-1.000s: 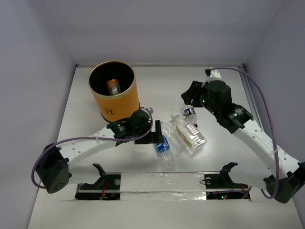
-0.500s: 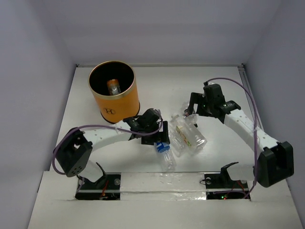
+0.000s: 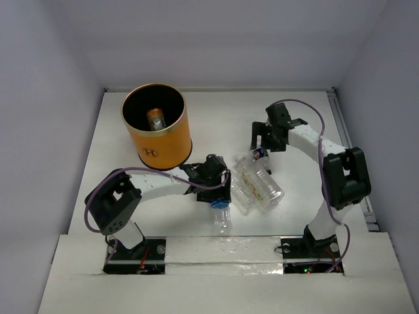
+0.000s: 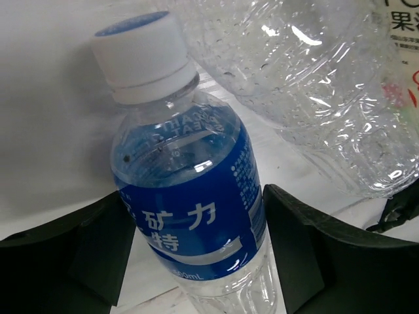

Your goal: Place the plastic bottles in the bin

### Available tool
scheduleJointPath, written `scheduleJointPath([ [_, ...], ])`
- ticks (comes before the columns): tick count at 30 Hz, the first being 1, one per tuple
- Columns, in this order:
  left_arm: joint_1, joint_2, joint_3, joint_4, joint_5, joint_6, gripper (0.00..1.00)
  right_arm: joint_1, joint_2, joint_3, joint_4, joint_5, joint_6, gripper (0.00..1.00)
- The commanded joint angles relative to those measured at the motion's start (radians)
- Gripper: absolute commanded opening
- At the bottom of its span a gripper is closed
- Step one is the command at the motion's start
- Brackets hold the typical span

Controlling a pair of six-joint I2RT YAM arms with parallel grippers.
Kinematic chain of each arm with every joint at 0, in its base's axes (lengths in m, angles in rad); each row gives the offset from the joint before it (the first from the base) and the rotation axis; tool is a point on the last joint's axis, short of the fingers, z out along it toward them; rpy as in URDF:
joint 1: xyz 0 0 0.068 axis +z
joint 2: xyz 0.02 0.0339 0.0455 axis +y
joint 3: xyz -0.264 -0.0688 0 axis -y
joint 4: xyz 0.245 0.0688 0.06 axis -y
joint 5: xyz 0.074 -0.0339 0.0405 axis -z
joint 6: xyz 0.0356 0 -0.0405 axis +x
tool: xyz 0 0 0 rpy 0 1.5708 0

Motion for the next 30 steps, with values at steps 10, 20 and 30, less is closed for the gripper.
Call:
scheduleJointPath([
  [10, -0.012, -0.12, 0.019, -0.073, -0.129, 0.012, 0.51, -0.004, 0.152, 0.08, -0.002, -0.039, -0.013, 0.75],
  [20, 0.027, -0.288, 0.543, -0.418, -0.311, 0.126, 0.5, -0.004, -0.033, 0.1, 0.055, 0.11, 0.022, 0.6],
  [30, 0.43, -0.131, 1.068, -0.425, -0.293, 0.387, 0.5, -0.004, -0.297, 0.146, 0.056, -0.031, 0.109, 0.6],
])
